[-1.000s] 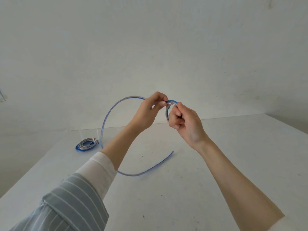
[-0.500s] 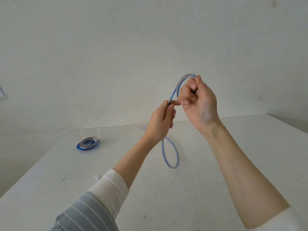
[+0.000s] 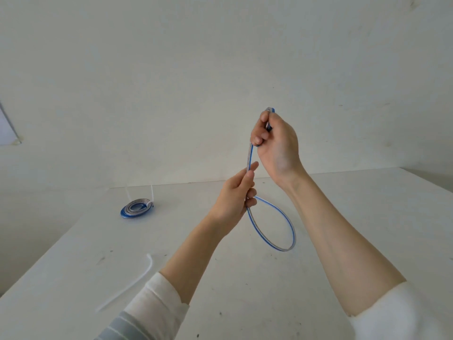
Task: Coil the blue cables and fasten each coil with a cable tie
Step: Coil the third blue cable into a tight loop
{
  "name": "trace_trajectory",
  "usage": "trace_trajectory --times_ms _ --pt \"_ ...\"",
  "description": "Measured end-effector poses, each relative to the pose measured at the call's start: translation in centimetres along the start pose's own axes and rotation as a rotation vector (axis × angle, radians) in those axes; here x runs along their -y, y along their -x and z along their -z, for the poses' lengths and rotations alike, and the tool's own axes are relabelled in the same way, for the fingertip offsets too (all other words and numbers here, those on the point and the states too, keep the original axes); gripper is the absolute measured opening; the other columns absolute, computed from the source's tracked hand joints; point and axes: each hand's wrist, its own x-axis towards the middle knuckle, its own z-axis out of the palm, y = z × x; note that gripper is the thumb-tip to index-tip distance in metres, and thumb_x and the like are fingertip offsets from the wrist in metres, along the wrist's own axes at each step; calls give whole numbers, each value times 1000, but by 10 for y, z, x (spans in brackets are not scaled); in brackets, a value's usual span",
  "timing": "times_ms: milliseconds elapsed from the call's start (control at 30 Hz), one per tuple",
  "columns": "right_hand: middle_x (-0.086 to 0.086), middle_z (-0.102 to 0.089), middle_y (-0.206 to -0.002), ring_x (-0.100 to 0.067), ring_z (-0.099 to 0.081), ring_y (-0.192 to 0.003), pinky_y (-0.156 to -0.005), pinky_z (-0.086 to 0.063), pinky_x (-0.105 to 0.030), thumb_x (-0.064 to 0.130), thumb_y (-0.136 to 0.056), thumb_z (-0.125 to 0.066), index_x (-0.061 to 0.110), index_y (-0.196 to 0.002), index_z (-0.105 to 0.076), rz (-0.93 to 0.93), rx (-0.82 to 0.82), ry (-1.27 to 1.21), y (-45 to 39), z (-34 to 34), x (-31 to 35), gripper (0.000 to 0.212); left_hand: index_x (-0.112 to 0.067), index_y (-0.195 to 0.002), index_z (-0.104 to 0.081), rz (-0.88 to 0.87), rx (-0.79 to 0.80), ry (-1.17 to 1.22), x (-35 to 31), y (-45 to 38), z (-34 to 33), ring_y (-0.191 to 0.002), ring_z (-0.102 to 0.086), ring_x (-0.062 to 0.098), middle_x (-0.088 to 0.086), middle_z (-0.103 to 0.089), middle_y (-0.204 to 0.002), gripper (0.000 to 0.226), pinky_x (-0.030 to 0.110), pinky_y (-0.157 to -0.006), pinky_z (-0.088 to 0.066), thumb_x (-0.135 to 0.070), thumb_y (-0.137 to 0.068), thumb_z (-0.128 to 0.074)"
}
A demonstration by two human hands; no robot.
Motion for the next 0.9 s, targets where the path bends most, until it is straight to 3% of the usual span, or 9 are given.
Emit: trace_trajectory --times_ms 67,300,433,567,600,667,733,800,900 --pt "11 -37 -52 -12 -35 -52 -56 -31 -22 10 -97 -29 16 -72 -44 48 8 122 -3 1 -9 29 -19 -125 -52 38 8 114 3 5 1 -49 -39 5 -7 -37 -63 28 16 -48 -37 -21 -98 -43" --pt "1 -38 -67 -10 -39 -63 -64 -35 -20 12 -101 -25 13 -82 -40 67 -14 650 -8 19 -28 24 -16 -106 -57 62 -201 -482 32 26 7 -47 -43 5 -5 -52 -78 18 14 -51 -39 -20 -97 -42" --pt "1 -48 -74 -10 -46 -68 -70 -39 -17 13 -101 -25 8 -89 -39 68 19 765 -6 28 -36 20 -21 -121 -58 -59 -176 -836 28 23 17 -69 -51 15 -2 -42 -91 28 18 -69 -39 -17 -95 -47" --pt "4 -55 -76 -8 -53 -73 -72 -39 -17 16 -100 -29 11 -89 -39 103 124 994 -7 39 -40 16 -11 -116 -59 -239 -190 -965 10 19 20 -66 -50 6 0 -46 -88 26 10 -66 -36 -13 -91 -55" --pt "3 -57 -77 -10 -54 -72 -69 -39 -16 17 -100 -31 12 -89 -40 114 152 1067 -6 43 -41 15 -9 -114 -58 -293 -185 -1010 2 18 23 -68 -52 6 3 -51 -93 24 12 -68 -39 -13 -90 -57" --pt "2 -59 -77 -15 -54 -69 -65 -42 -24 19 -99 -32 15 -88 -42 113 205 1215 -4 52 -44 15 -6 -111 -54 -373 -111 -1235 -13 13 27 -79 -61 21 11 -56 -101 23 32 -75 -48 -13 -89 -58" --pt "4 -57 -76 -16 -52 -66 -61 -41 -33 15 -97 -31 17 -86 -41 64 246 1325 -1 59 -46 15 -5 -110 -49 -394 -14 -1627 -27 7 31 -81 -60 35 12 -53 -103 20 43 -68 -48 -12 -92 -53" --pt "7 -56 -80 -13 -51 -66 -60 -39 -31 5 -94 -33 20 -84 -36 54 285 1446 3 64 -47 18 -5 -102 -49 -473 41 -1908 -44 3 33 -68 -59 34 11 -52 -94 15 35 -51 -42 -4 -88 -56" --pt "7 -54 -84 -13 -49 -66 -61 -37 -28 0 -92 -38 19 -87 -34 99 342 1560 9 66 -47 20 -5 -70 -58 -695 151 -2115 -70 2 36 -38 -49 25 9 -53 -62 28 20 -35 -26 10 -55 -75"
